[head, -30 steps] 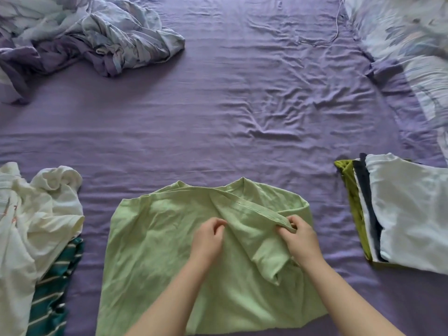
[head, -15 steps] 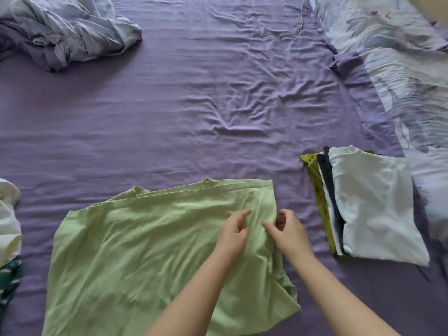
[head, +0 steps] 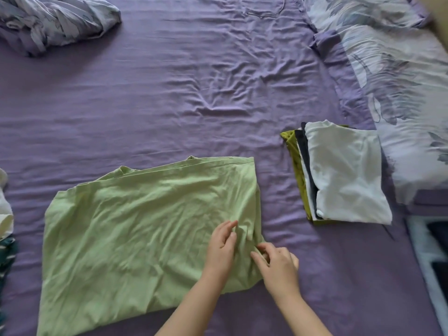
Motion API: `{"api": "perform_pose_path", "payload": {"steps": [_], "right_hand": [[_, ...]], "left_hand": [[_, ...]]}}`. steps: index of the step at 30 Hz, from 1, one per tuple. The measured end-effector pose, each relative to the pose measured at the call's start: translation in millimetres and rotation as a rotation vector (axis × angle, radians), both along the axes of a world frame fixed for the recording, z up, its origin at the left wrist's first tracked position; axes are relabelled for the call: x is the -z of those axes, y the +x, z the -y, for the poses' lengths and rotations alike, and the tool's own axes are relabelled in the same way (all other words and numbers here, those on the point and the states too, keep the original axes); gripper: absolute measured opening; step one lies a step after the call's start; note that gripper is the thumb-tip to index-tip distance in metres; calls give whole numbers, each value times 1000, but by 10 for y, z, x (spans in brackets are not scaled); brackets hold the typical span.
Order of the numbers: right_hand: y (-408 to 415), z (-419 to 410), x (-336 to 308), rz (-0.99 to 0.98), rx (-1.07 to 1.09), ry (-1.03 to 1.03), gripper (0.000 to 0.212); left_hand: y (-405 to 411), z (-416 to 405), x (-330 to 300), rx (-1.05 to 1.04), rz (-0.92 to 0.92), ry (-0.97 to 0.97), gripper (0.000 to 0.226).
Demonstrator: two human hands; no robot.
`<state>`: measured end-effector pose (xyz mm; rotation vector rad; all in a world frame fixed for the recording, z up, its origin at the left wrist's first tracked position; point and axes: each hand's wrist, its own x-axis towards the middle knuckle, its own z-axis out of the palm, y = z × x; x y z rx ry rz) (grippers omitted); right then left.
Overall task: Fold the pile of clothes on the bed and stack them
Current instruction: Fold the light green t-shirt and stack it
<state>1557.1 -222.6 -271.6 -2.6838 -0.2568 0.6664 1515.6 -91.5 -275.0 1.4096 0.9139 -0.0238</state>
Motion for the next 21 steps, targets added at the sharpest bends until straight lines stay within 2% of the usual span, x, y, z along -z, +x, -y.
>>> {"api": "perform_pose_path", "payload": {"steps": [4, 7, 9, 11, 16, 18, 21], "right_hand": [[-20, 357, -39, -36, 246, 53, 18], [-105, 511, -38, -117, 210, -73, 14], [-67, 464, -14, -81, 240, 59, 13], [60, 304, -41, -100, 270, 195, 25], [374, -193, -65, -259, 126, 223, 61], [451, -339, -131, -346, 167, 300, 57], [482, -590, -304, -503, 249, 585, 57]], "left_hand": [[-51, 78, -17, 74, 16, 69, 34], [-76, 117, -16, 176, -40, 81, 39], [-66, 117, -45, 175, -49, 29, 41], [-74, 100, -87, 109, -46, -84, 42], [-276, -78, -178, 11, -44, -163, 40], [-410, -239, -208, -25, -53, -170, 40], [-612, -547, -264, -71, -68, -177, 41]]}}
